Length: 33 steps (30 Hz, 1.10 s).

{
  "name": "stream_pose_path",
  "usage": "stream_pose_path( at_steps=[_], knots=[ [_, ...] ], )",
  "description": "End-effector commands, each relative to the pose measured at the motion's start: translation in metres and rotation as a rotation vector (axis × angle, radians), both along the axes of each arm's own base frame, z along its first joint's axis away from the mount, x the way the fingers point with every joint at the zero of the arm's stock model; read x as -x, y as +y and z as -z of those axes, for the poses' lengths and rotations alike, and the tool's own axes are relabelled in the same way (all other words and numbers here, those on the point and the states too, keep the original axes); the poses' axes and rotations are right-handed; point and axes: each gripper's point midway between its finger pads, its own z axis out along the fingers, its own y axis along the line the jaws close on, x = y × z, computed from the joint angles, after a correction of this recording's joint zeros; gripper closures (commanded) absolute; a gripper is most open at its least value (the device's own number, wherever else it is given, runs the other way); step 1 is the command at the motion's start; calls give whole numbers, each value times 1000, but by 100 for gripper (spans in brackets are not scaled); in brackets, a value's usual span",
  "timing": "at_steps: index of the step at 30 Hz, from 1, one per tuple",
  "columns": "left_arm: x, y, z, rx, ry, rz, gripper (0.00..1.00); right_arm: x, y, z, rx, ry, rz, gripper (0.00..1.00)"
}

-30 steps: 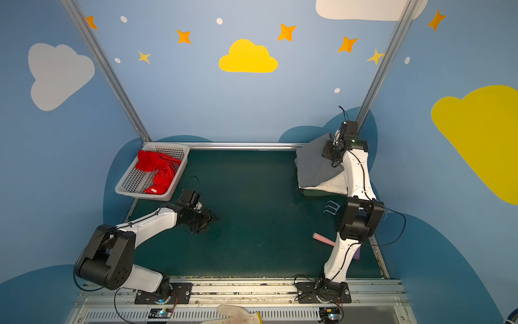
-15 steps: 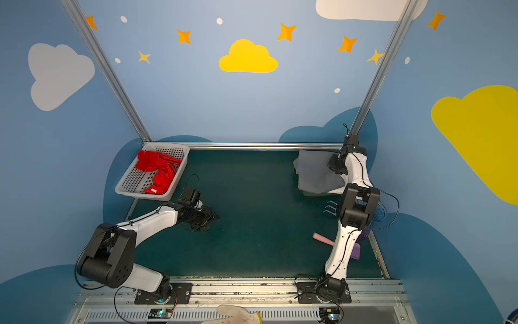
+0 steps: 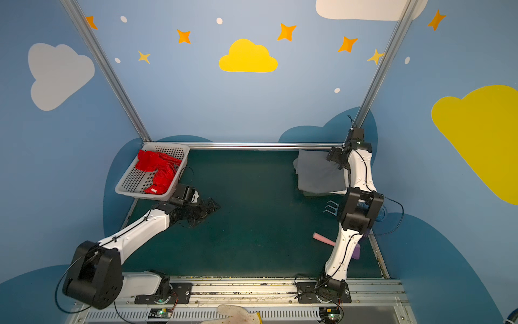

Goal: Fold and stack the t-shirts

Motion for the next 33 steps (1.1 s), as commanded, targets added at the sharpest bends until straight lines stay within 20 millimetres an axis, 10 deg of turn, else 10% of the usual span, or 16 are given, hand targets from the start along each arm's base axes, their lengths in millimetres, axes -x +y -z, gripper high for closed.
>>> stream_pose_path(
  at_steps=[1,13,24,33],
  knots=[
    [-9,21,-24,-118,-95,-33,0,18,22,-54,-26,-110,-32,3],
    [-29,86,-63,-398,-337,-251,0,98,71,-76,13,-311,-60,3],
    [-32,150,-52,-689,-523,-415,0,164,85,3,225,-629,-84,3],
    [-31,165,-46,-764,-599,-397,0,173,86,48,238,-601,-114,3]
  ],
)
